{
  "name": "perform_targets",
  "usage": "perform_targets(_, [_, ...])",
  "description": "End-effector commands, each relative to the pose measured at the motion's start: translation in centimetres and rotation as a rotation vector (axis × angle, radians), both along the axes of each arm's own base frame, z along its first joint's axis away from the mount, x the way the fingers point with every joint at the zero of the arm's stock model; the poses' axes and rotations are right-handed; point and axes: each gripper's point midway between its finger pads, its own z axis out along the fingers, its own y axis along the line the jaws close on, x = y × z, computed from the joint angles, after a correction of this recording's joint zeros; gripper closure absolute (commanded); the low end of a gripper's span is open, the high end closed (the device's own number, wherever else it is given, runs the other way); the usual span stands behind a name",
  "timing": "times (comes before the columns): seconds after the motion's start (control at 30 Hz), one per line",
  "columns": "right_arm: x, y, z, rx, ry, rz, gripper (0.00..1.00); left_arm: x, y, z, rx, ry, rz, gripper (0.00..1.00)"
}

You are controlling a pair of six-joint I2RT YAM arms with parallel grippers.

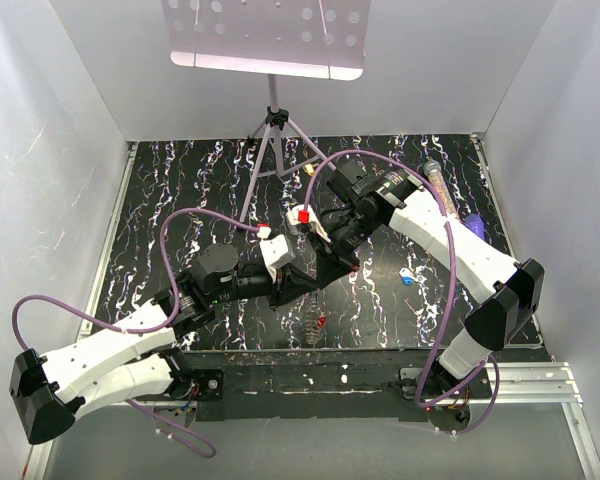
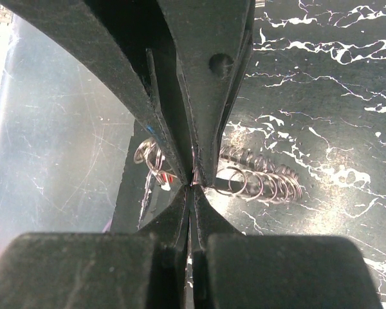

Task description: Put the keys on the keyring

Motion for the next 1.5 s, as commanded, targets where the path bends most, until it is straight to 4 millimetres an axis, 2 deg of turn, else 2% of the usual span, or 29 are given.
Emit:
perform_targets(0.0, [-1.1, 0.1, 1.5, 0.051, 0.024, 0.013, 0.99, 0.3, 0.6, -0.7, 0.025, -0.004, 0.026, 0.85])
perform_targets(0.33, [-1.1, 0.1, 1.5, 0.051, 0.024, 0.013, 0.99, 0.3, 0.5, -1.1, 0.037, 0.005, 0.023, 0.82])
perform_targets(0.97, [-0.9, 0.2, 1.5, 0.047, 0.018, 0.002, 0.99, 0.1, 0.1, -1.2, 0.033, 0.019, 0.003, 0.82])
perform_targets(1.13, [-0.8, 0.2, 1.3, 0.041, 0.020, -0.004, 0.99, -0.1, 0.0, -1.4, 0.037, 0.022, -0.014, 0.91])
perform_targets(1.2, [-0.8, 0.2, 1.3, 0.041, 0.016, -0.006, 0.99, -0.3, 0.0, -1.4, 0.042, 0.022, -0.025, 1.00])
perform_targets(1.37, [-0.4, 0.3, 1.3, 0.034, -0.001, -0.026, 0.99, -0.3, 0.2, -1.7, 0.062, 0.035, -0.021, 1.00])
perform_targets(1.47, [-0.1, 0.2, 1.3, 0.028, -0.013, -0.047, 0.99, -0.1, 0.7, -1.3, 0.049, 0.023, 0.008, 1.00])
